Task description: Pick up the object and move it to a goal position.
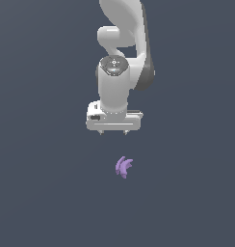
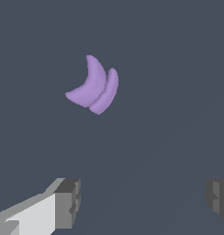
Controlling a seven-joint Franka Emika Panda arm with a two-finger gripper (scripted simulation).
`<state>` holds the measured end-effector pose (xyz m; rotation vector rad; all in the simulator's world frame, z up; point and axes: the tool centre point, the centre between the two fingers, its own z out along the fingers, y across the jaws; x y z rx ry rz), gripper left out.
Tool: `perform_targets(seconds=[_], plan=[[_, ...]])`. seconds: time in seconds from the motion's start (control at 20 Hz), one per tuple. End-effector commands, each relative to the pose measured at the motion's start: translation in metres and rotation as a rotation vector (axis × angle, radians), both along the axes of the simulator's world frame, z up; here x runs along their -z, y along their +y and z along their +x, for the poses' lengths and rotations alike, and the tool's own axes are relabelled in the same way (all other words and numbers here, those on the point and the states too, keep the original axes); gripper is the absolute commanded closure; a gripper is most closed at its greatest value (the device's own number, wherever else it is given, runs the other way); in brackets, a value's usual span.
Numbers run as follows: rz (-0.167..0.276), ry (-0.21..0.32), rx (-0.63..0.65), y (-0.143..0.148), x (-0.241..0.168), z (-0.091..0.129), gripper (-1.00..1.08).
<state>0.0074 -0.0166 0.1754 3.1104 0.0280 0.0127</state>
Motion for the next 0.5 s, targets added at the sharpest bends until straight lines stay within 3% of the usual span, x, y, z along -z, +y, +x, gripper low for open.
perform_targets(seconds=[0.0,0.45], plan=[[0.000,0.000,0.000,0.000,0.000,0.000,-0.92],[-0.003,0.000,-0.091,0.034,-0.002,0.002,-0.92]])
